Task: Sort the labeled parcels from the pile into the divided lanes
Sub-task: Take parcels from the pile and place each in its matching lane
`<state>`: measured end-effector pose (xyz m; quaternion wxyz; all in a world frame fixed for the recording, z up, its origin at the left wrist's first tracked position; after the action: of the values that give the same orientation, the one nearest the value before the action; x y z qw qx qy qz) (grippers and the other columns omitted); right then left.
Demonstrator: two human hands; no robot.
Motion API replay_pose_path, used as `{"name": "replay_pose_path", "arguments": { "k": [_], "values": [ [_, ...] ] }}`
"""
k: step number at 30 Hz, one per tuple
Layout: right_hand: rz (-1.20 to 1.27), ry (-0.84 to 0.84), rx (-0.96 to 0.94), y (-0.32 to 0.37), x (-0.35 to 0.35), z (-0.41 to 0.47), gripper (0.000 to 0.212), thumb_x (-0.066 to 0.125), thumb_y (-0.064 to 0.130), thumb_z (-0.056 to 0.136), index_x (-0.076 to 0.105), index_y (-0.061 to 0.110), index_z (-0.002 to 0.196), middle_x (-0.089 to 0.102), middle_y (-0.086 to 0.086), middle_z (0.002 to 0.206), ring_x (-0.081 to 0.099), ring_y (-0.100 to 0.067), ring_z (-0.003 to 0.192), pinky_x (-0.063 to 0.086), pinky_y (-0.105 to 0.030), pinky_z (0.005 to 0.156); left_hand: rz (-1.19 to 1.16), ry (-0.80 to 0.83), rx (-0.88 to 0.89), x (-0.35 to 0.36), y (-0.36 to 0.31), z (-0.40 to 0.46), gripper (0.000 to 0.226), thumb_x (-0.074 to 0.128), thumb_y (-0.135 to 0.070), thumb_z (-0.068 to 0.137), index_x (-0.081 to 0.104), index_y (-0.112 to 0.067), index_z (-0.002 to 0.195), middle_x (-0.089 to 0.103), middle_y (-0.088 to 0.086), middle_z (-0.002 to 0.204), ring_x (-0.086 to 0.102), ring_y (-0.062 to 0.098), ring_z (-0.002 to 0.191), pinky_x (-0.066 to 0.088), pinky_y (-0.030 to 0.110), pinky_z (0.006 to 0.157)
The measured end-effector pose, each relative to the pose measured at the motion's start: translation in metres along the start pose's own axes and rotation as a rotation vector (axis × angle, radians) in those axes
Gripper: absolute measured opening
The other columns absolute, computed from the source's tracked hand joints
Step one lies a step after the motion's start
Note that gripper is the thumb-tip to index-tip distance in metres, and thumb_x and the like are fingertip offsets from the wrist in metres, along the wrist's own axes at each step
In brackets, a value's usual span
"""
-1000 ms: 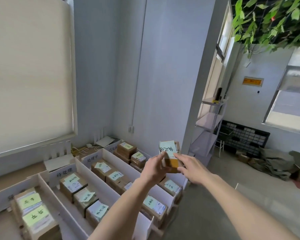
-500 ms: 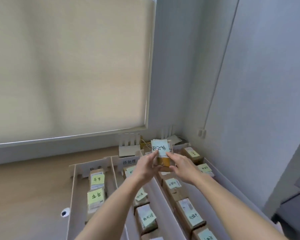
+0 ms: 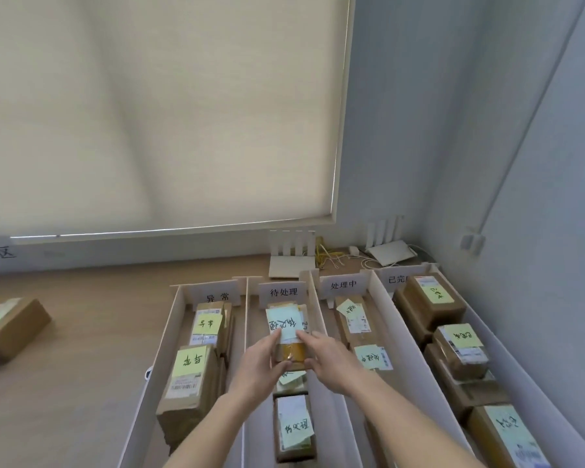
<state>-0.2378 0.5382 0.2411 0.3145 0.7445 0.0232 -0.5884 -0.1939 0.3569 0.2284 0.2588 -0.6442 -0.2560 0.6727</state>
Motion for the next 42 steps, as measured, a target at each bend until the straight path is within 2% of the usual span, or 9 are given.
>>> {"name": "replay_pose_path", "arguments": {
  "k": [4,9,20,25,30,34,38,42],
  "values": [
    [0.040,0.056,0.025,-0.031,0.050,0.019,0.064,0.052,0.016,0.104,0.023,0.028,0.160,0.040,0.005,0.153,0.047,-0.023,0.136,0.045,-0.039,0.106,-0.015,0.043,-0.078,0.045,0.040,0.011,0.077,0.071,-0.027,0.091,0.029,-0.024,0.155,0.049,-0.010,0.146,0.048,0.007,0.129,0.041,0.024,0.107],
    [0.018,0.133,0.061,-0.068,0.102,0.042,0.065,0.049,0.021,0.105,0.018,0.029,0.161,0.035,0.005,0.157,0.048,-0.026,0.134,0.046,-0.039,0.105,-0.051,0.119,-0.148,0.096,0.087,0.029,0.077,0.070,-0.028,0.091,0.028,-0.026,0.155,0.049,-0.010,0.145,0.048,0.004,0.127,0.038,0.017,0.103],
    [0.035,0.174,0.083,-0.113,0.166,0.108,0.063,0.048,0.020,0.105,0.019,0.030,0.159,0.035,0.000,0.154,0.051,-0.030,0.129,0.048,-0.045,0.101,-0.072,0.134,-0.216,0.150,0.154,0.081,0.077,0.070,-0.033,0.091,0.028,-0.030,0.155,0.046,-0.011,0.148,0.048,0.007,0.130,0.041,0.025,0.106],
    [0.061,0.139,0.097,-0.117,0.173,0.120,0.062,0.048,0.019,0.105,0.021,0.033,0.159,0.032,0.003,0.156,0.054,-0.027,0.125,0.051,-0.040,0.095,-0.108,0.094,-0.241,0.159,0.165,0.091,0.075,0.071,-0.033,0.090,0.031,-0.031,0.154,0.049,-0.013,0.144,0.051,0.004,0.123,0.044,0.022,0.101],
    [0.086,0.146,0.132,-0.117,0.179,0.118,0.062,0.047,0.018,0.104,0.020,0.034,0.158,0.028,0.005,0.159,0.053,-0.029,0.126,0.051,-0.042,0.096,-0.135,0.094,-0.265,0.163,0.167,0.088,0.074,0.071,-0.028,0.090,0.032,-0.029,0.153,0.046,-0.013,0.148,0.045,-0.002,0.126,0.037,0.013,0.099],
    [0.094,0.208,0.134,-0.115,0.170,0.117,0.071,0.049,0.020,0.104,0.009,0.038,0.160,0.019,0.005,0.167,0.046,-0.027,0.137,0.047,-0.043,0.107,-0.170,0.107,-0.309,0.158,0.161,0.091,0.078,0.073,-0.028,0.088,0.030,-0.028,0.154,0.043,-0.010,0.150,0.047,0.008,0.129,0.039,0.019,0.100],
    [0.047,0.275,0.128,-0.102,0.143,0.102,0.081,0.051,0.031,0.105,-0.008,0.047,0.159,0.000,0.003,0.171,0.034,-0.027,0.149,0.042,-0.043,0.111,-0.137,0.094,-0.296,0.134,0.146,0.084,0.081,0.072,-0.038,0.088,0.027,-0.030,0.154,0.038,-0.012,0.153,0.038,0.012,0.138,0.035,0.030,0.112],
    [-0.137,0.221,0.028,-0.075,0.088,0.098,0.075,0.048,0.044,0.105,0.000,0.037,0.162,-0.003,0.003,0.171,0.040,-0.029,0.144,0.045,-0.044,0.106,-0.066,0.024,-0.257,0.076,0.115,0.077,0.078,0.063,-0.053,0.090,0.027,-0.028,0.155,0.034,-0.012,0.156,0.032,0.009,0.143,0.030,0.033,0.117]
  ]
}}
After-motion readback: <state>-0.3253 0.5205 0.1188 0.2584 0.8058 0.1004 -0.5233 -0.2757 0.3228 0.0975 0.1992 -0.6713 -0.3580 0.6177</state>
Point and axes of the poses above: each hand's wrist, its own z-axis towards the middle knuckle, its own x-axis out of the palm, y = z × x, the point moved 1 cm from there along z, towards the middle knuckle
